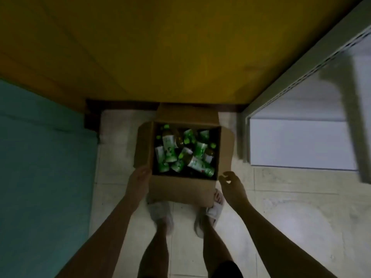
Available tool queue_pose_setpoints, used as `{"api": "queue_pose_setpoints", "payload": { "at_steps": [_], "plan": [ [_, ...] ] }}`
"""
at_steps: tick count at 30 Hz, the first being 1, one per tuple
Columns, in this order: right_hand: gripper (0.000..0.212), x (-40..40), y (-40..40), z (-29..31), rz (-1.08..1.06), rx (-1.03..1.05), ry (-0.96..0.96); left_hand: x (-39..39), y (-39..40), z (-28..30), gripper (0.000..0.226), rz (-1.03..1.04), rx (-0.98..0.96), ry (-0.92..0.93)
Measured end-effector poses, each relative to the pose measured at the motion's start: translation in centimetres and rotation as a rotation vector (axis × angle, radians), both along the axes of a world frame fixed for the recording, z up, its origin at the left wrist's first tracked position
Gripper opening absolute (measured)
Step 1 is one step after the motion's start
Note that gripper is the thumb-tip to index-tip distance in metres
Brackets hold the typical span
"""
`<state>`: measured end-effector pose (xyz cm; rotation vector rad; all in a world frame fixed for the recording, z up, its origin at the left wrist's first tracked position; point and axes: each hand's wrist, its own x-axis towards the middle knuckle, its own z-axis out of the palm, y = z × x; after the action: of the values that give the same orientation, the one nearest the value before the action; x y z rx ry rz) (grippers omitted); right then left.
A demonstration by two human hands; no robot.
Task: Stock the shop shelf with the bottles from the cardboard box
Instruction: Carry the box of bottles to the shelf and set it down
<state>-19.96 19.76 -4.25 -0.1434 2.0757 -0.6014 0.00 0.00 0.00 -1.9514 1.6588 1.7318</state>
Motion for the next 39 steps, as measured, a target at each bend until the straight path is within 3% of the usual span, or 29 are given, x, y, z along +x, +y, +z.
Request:
{"api": "queue_pose_setpoints", "payload": {
  "at_steps": [6, 8, 12, 15, 19, 22, 26, 33, 39],
  "plan": [
    [0.049, -0.6, 0.1, -16.4, -0.104, 0.101, 0.117, 1.2, -3.0, -18.8, 0.033, -0.128, -0.094, -0.258],
    [0.059, -1.9, -1.4, -20.7, -0.124, 0.078, 0.141, 0.6, -5.3, -24.0, 0.046, -0.151, -0.097, -0.315],
    [0.064, -4.6, -4.5, -28.0, -0.239, 0.015, 0.11, -1.2, -9.7, -31.1, 0.07, -0.087, -0.094, -0.197],
    [0.054, -5.7, -5.8, -31.2, -0.368, -0.016, 0.055, -1.9, -11.6, -34.3, 0.068, -0.046, -0.099, -0.16],
    [0.037, -6.4, -5.4, -32.7, -0.358, 0.014, 0.045, -1.9, -12.0, -36.4, 0.044, -0.217, -0.307, -0.422],
    [0.034, -6.9, -5.2, -32.6, -0.256, 0.039, 0.035, -1.7, -11.9, -36.5, 0.036, -0.255, -0.375, -0.446],
    [0.019, -7.4, -5.3, -32.5, -0.2, 0.059, 0.041, -1.5, -12.4, -36.4, 0.033, -0.263, -0.321, -0.402],
    [0.026, -9.2, -6.2, -29.7, -0.117, 0.124, -0.023, -1.9, -13.6, -34.2, 0.03, -0.219, -0.155, -0.375],
    [0.011, -9.8, -4.4, -25.3, -0.043, 0.157, -0.1, -1.0, -12.5, -30.7, 0.026, -0.226, -0.056, -0.367]
  ]
}}
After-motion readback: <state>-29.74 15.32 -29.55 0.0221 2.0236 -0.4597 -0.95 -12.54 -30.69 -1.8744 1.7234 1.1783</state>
